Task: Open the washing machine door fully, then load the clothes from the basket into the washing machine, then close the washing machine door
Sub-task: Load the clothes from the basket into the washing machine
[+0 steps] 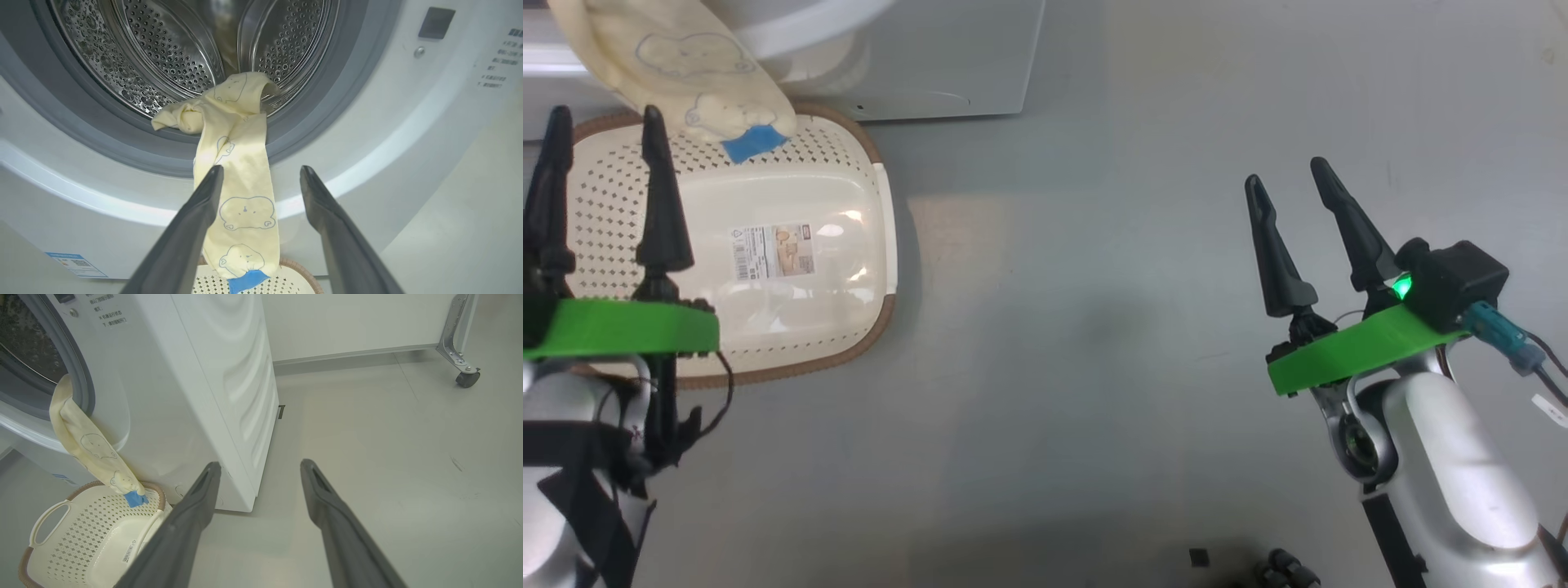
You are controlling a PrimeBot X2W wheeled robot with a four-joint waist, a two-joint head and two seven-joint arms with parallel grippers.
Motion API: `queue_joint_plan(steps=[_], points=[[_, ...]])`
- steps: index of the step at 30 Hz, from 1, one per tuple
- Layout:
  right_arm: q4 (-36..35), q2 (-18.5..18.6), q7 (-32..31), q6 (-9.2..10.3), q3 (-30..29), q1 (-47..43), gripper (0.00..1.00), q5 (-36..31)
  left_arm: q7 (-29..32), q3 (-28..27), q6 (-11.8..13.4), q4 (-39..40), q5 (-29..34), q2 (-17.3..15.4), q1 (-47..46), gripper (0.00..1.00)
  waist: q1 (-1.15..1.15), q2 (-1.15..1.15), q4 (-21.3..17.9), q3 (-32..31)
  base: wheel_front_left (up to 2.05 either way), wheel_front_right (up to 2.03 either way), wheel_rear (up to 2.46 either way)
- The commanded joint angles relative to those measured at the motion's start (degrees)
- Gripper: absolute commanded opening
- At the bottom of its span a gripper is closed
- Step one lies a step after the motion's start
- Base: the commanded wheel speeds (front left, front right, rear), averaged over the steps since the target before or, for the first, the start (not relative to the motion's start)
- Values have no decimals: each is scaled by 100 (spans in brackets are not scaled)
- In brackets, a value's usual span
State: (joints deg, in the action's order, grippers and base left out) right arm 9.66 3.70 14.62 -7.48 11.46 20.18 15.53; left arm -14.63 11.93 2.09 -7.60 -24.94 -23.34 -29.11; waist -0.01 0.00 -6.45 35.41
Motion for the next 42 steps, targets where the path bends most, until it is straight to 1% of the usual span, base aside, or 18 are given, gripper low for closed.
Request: queue_joint_plan(steps=[1, 7, 8, 14, 21, 26, 32, 33, 37, 40, 42], points=[[-138, 43, 38, -1, 93, -163, 100, -51, -37, -268, 25, 217, 146, -133, 125, 100, 1, 0, 9, -23, 0, 0, 0], [-97, 37, 38, -1, 114, -182, 100, -35, -37, -414, -47, 268, 391, 295, 577, 100, 1, 0, 24, -114, 0, 0, 0], [-97, 37, 38, -1, 114, -182, 100, -35, -37, -414, -47, 268, 391, 295, 577, 100, 1, 0, 24, -114, 0, 0, 0], [-123, 35, 38, -1, 97, -208, 100, -37, -37, -572, -217, 140, 641, 616, 777, 100, 1, 0, 49, -129, 0, 0, 0], [-137, 33, 38, -1, 65, -201, 100, -55, -37, -802, -430, 12, 884, 830, 770, 100, 1, 0, 38, -93, 0, 0, 0], [-146, 29, 38, -1, 53, -171, 100, -52, -37, -920, -558, -127, 1006, 924, 664, 100, 1, 0, -1, -40, 0, 0, 0], [-145, 10, 38, -1, 104, -133, 100, -43, -37, -1004, -614, -768, 1085, 982, 336, 100, 1, 0, -90, 66, 0, 0, 0], [-146, 1, 38, -1, 117, -115, 100, -31, -37, -1021, -648, -1004, 1056, 1007, 165, 100, 1, 0, -127, 102, 0, 0, 0], [-142, -12, 38, -1, 118, -100, 100, -24, -37, -1013, -741, -1477, 986, 1026, -255, 100, 1, 0, -190, 171, 0, 0, 0], [-136, -23, 38, -1, 143, -74, 100, -14, -37, -1088, -795, -1839, 843, 1043, -602, 100, 1, 0, -255, 222, 0, 0, 0], [-135, -30, 38, -1, 157, -55, 100, -6, -37, -1207, -843, -2084, 600, 1099, -829, 100, 1, 0, -301, 262, 0, 0, 0]])
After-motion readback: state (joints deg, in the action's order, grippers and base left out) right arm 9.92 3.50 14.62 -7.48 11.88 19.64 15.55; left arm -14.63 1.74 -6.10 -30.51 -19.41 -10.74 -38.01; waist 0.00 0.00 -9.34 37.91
